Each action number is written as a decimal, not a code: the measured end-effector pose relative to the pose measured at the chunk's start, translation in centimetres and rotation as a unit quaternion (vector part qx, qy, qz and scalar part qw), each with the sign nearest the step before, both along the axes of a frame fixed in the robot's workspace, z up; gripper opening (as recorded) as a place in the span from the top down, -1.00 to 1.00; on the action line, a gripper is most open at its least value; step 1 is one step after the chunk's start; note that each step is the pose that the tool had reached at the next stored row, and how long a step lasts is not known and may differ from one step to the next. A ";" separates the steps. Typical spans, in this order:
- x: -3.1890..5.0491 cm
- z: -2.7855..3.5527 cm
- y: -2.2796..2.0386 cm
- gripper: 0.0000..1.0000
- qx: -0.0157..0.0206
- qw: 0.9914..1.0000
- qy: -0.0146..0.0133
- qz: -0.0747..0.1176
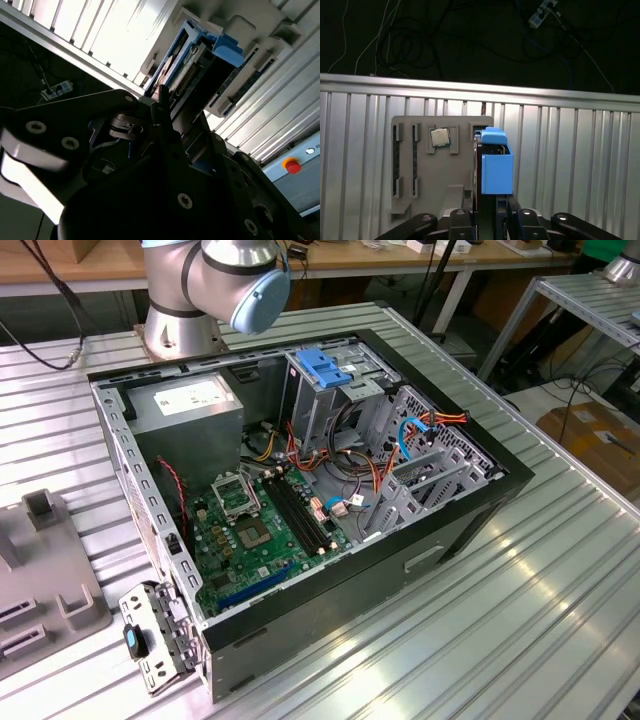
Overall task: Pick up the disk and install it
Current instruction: 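Pick up the disk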
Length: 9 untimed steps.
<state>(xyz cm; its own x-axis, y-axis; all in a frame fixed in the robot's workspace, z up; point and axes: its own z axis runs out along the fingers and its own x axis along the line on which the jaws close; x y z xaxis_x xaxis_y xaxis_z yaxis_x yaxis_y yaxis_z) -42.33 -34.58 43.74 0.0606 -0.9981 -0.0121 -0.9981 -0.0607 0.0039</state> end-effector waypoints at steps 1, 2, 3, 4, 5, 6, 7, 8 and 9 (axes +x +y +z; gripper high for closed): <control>0.00 0.34 0.01 0.30 0.000 1.000 0.000 0.000; 0.00 0.94 0.01 0.30 0.000 1.000 0.000 0.000; 0.00 1.55 0.01 0.30 -0.001 1.000 0.000 0.000; 0.00 2.04 0.02 0.30 -0.001 1.000 0.000 0.000; 0.00 2.41 0.02 0.30 -0.001 1.000 0.000 0.000; 0.00 3.14 0.03 0.30 -0.001 1.000 0.000 0.000; 0.00 3.68 0.03 0.30 -0.001 1.000 0.000 0.000; 0.00 4.11 0.03 0.30 -0.001 1.000 0.000 0.000; 0.00 4.43 0.03 0.30 -0.002 1.000 0.000 0.000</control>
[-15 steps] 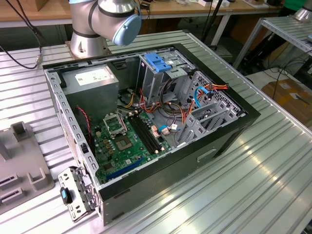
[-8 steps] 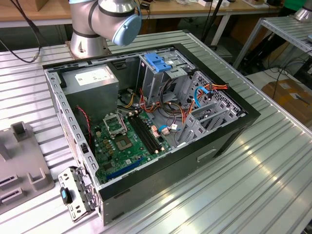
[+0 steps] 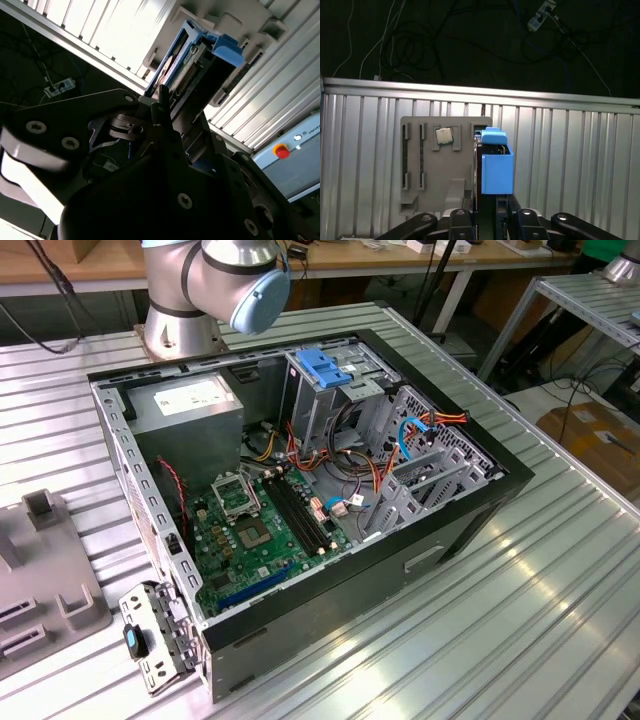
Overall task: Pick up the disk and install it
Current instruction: 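Pick up the disk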
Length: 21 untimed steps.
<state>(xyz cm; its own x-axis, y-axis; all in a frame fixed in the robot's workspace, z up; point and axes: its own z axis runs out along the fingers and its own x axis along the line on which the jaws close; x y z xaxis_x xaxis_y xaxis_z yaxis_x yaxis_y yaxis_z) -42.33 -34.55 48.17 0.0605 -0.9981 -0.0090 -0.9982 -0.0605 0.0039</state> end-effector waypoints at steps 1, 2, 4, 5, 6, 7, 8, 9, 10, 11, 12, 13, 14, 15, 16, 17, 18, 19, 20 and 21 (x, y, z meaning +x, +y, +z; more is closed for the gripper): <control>0.00 0.18 0.00 0.30 0.000 1.000 0.000 0.000; 0.00 0.23 0.00 0.30 0.000 1.000 0.000 0.000; 0.00 0.26 0.00 0.30 0.000 1.000 0.000 0.000; 0.00 0.26 0.00 0.30 0.000 1.000 0.000 0.000; 0.00 0.27 0.00 0.30 0.000 1.000 0.000 0.000; 0.00 0.27 0.00 0.30 0.000 1.000 0.000 0.000; 0.00 0.27 0.00 0.30 0.000 1.000 0.000 0.000; 0.00 0.27 0.00 0.30 0.000 1.000 0.000 0.000; 0.00 0.26 0.00 0.30 0.000 1.000 0.000 0.000; 0.00 0.27 0.00 0.30 0.000 1.000 0.000 0.000; 0.00 0.27 0.00 0.30 0.000 1.000 0.000 0.000; 0.00 0.27 0.00 0.30 -0.001 1.000 0.000 0.000; 0.00 0.27 0.00 0.30 -0.001 1.000 0.000 0.000; 0.00 0.27 0.00 0.30 -0.001 1.000 0.000 0.000; 0.02 0.27 0.01 0.30 -0.001 1.000 0.000 0.000; 0.06 0.27 0.02 0.30 -0.001 1.000 0.000 0.000; 0.20 0.27 0.00 0.30 -0.001 1.000 0.000 0.000; 0.30 0.27 0.00 0.30 -0.001 1.000 0.000 0.000; 0.40 0.27 0.01 0.30 -0.001 1.000 0.000 0.000; 0.50 0.26 0.00 0.30 -0.001 1.000 0.000 0.000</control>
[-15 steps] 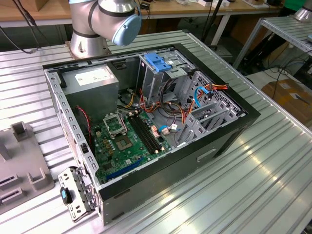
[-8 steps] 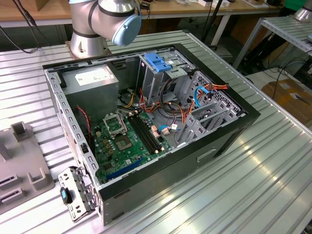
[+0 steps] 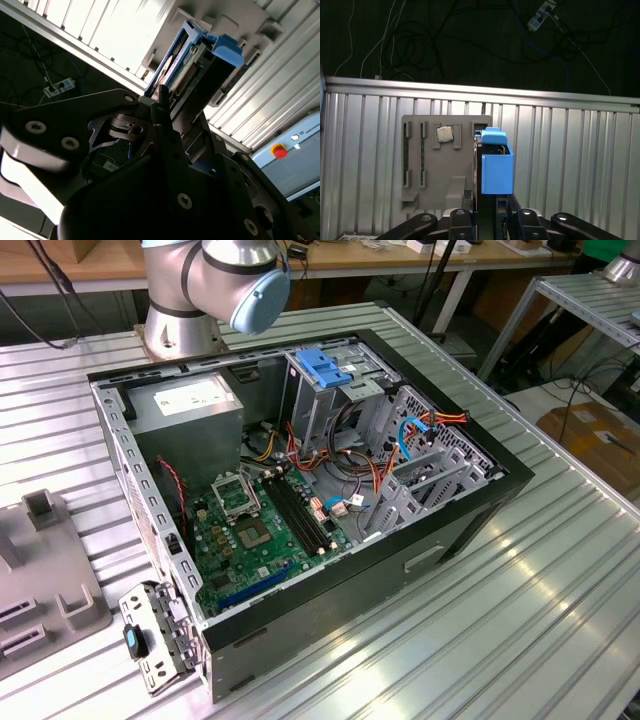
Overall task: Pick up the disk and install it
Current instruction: 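Pick up the disk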
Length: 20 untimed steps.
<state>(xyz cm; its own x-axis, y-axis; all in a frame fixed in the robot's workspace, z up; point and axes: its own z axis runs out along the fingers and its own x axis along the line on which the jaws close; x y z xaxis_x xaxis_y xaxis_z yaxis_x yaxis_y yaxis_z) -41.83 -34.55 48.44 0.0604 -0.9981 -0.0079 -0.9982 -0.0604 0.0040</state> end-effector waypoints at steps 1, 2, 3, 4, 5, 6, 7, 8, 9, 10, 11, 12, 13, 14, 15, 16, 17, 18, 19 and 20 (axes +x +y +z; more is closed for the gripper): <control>0.11 0.01 0.00 0.30 0.000 1.000 0.000 0.000; 0.25 0.00 0.00 0.30 0.000 1.000 0.000 0.000; 0.36 0.00 0.00 0.30 0.000 1.000 0.000 0.000; 0.55 0.00 0.00 0.30 0.000 1.000 0.000 0.000; 0.82 0.01 0.00 0.30 0.000 1.000 0.000 0.000; 1.13 0.01 0.00 0.30 0.000 1.000 0.000 0.000; 1.42 0.00 0.00 0.30 0.000 1.000 0.000 0.000; 1.78 0.01 0.00 0.30 0.000 1.000 0.000 0.000; 1.97 0.00 0.00 0.30 0.000 1.000 0.000 0.000; 1.97 0.00 0.00 0.30 0.000 1.000 0.000 0.000; 1.98 0.00 0.00 0.30 0.000 1.000 0.000 0.000; 1.99 0.00 0.00 0.30 0.000 1.000 0.000 0.000; 1.99 0.01 0.00 0.30 0.000 1.000 0.000 0.000; 2.01 0.00 0.01 0.30 0.000 1.000 0.000 0.000; 2.05 0.00 0.00 0.30 0.000 1.000 0.000 0.000; 2.17 0.00 0.00 0.30 0.000 1.000 0.000 0.000; 2.31 0.00 0.00 0.30 0.000 1.000 0.000 0.000; 2.45 0.00 0.00 0.30 0.000 1.000 0.000 0.000; 2.60 0.00 0.00 0.30 0.000 1.000 0.000 0.000; 2.80 0.01 0.00 0.30 0.000 1.000 0.000 0.000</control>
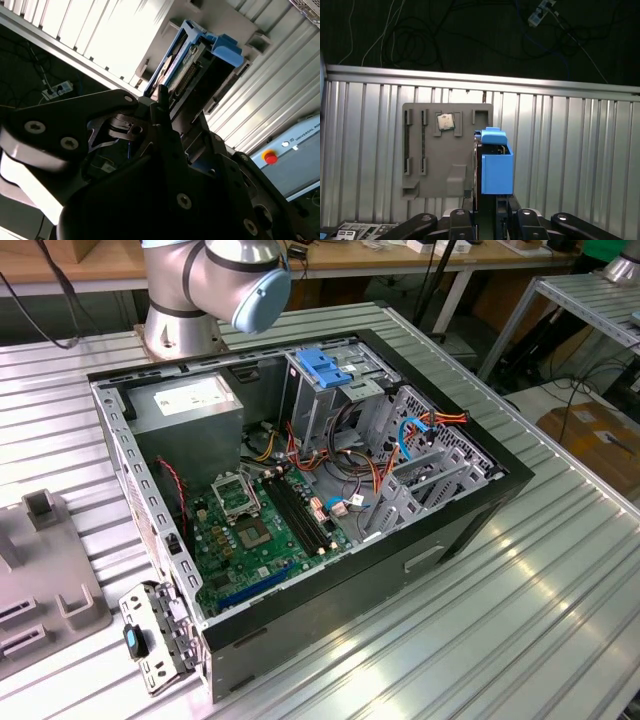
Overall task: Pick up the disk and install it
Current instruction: 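Pick up the disk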
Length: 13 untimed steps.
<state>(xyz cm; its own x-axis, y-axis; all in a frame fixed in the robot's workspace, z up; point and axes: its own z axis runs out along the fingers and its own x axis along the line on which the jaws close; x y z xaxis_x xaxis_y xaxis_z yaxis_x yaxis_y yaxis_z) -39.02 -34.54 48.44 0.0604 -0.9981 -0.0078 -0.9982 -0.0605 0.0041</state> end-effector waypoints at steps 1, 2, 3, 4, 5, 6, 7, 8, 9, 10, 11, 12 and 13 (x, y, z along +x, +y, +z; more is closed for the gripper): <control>0.18 0.00 0.00 0.30 0.000 1.000 0.000 0.000; 0.57 -0.01 0.00 0.30 0.000 1.000 0.000 0.000; 1.02 -0.01 0.00 0.30 0.000 1.000 0.000 0.000; 1.41 0.00 0.00 0.30 0.000 1.000 0.000 0.000; 1.63 0.00 0.00 0.30 0.000 1.000 0.000 0.000; 1.85 0.00 0.00 0.30 0.000 1.000 0.000 0.000; 2.11 -0.01 0.00 0.30 0.000 1.000 0.000 0.000; 2.42 -0.01 0.00 0.30 0.000 1.000 0.000 0.000; 3.01 0.00 0.00 0.30 0.000 1.000 0.000 0.000; 3.47 0.00 0.00 0.30 0.000 1.000 0.000 0.000; 3.96 -0.01 0.00 0.30 0.000 1.000 0.000 0.000; 4.56 -0.01 0.00 0.30 0.000 1.000 0.000 0.000; 4.81 -0.01 0.00 0.30 0.000 1.000 0.000 0.000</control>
